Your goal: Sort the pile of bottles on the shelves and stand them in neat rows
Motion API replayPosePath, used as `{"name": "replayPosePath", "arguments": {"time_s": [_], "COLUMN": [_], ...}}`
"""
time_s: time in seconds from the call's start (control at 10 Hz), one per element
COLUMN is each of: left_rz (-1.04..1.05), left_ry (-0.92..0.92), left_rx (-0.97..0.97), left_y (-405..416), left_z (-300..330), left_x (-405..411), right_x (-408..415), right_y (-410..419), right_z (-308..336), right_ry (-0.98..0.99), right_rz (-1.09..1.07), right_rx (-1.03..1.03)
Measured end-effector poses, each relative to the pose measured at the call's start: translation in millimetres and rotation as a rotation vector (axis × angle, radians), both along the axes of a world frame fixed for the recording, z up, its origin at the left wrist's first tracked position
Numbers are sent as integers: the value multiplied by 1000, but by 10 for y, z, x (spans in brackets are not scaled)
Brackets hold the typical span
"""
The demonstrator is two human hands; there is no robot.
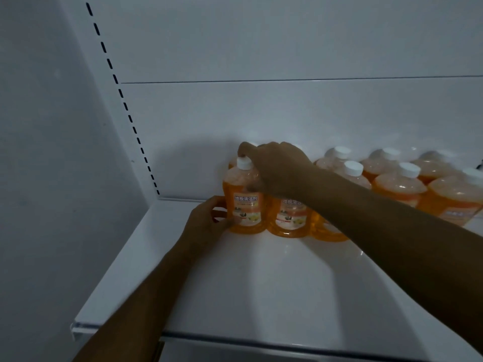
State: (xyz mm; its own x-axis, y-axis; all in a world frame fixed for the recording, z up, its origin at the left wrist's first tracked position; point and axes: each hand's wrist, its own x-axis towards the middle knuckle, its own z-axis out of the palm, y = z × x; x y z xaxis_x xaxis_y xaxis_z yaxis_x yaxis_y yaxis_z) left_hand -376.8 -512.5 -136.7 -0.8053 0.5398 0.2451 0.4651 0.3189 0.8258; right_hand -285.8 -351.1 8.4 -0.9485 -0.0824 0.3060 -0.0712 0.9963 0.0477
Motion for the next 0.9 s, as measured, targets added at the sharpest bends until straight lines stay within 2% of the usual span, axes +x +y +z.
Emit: {"name": "replayPosePath", "arguments": {"time_s": [0.2, 0.3, 0.7, 0.8, 0.9], "left_rz": [-8, 7, -6, 3, 113], "left_ry": [6, 17, 39, 87, 133], "left_rx": [-18, -46, -101, -166, -202], "left_y": [-7, -6, -29, -46, -30], "left_z": [-44, -61, -53, 16, 89], "left_x": [9, 2, 61, 121, 292], "right_x": [-12, -13, 30, 95, 308], "right_y": [44, 36, -80, -123, -67], "right_z": [-42, -55, -91, -141, -227], "right_ry": [-31, -27, 34, 65, 63], "right_rz": [-1, -12, -108, -141, -157], "right_rx": [-117, -111, 34, 146, 208]}}
